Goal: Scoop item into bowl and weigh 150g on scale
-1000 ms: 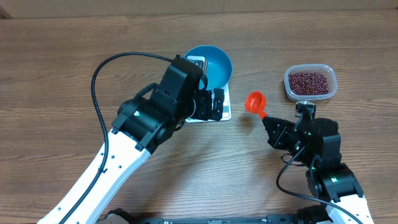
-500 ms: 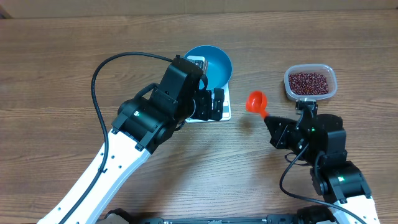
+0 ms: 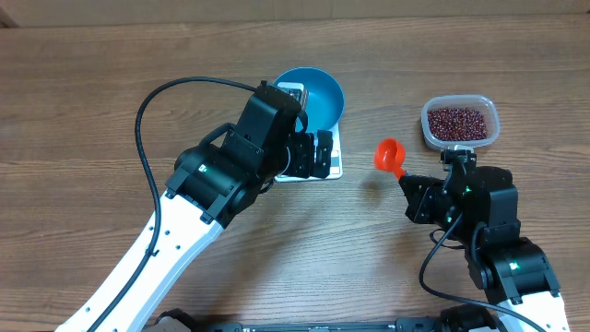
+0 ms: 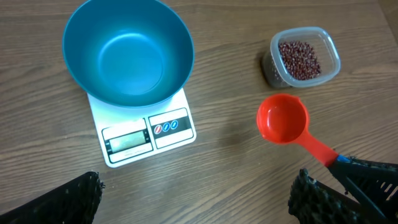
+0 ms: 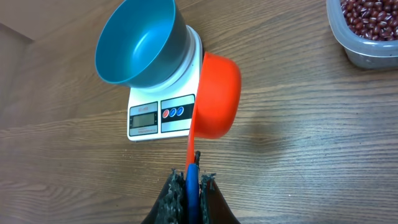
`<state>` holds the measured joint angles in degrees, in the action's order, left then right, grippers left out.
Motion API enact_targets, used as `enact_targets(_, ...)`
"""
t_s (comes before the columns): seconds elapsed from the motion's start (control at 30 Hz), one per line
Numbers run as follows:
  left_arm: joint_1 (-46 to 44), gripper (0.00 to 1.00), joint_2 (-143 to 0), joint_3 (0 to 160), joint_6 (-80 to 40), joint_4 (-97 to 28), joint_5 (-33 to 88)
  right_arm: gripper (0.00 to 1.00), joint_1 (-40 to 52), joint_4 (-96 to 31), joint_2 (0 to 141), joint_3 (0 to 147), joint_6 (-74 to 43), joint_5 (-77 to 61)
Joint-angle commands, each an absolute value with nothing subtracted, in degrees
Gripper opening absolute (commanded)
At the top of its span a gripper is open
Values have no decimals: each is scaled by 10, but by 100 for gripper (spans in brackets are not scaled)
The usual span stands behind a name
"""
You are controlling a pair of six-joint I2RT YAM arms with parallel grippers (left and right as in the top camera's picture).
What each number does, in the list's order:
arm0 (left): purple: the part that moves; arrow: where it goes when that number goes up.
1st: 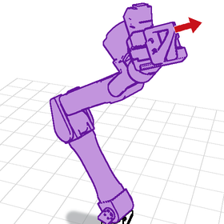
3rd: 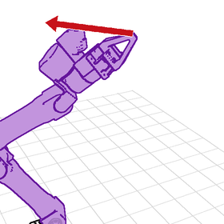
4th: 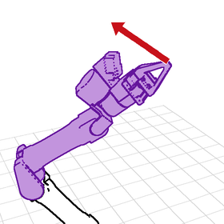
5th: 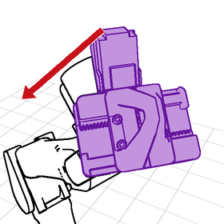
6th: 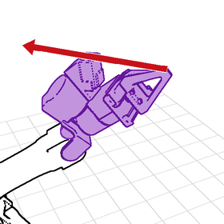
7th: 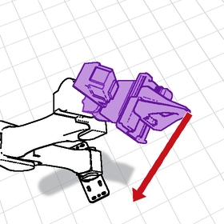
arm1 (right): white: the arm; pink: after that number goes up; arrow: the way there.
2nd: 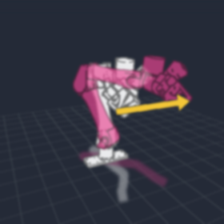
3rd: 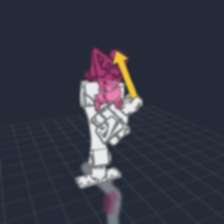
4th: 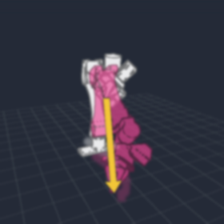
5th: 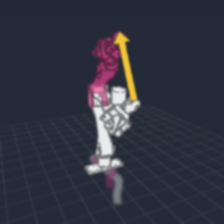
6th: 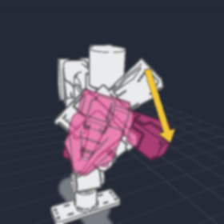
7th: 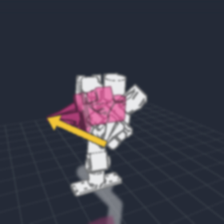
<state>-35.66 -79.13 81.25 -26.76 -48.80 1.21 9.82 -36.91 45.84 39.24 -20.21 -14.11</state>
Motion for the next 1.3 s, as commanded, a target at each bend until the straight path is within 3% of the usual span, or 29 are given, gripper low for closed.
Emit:
enact_targets(0.0, -360, 100, -791, 822, -258, -480, 7, 4, 96, -368, 453, 414, -192, -129)
enact_targets(0.4, -360, 98, -791, 822, -257, -481, 19, 4, 96, -407, 453, 414, -192, -129)
enact_targets(0.43, -360, 84, -791, 822, -257, -482, 17, 4, 96, -408, 453, 414, -192, -129)
enact_targets(0.57, -360, 4, -799, 822, -257, -487, -10, 4, 96, -409, 453, 414, -192, -129)
enact_targets(1.27, -395, 4, -968, 821, -192, -514, -71, 4, 96, -441, 453, 429, -209, -30)
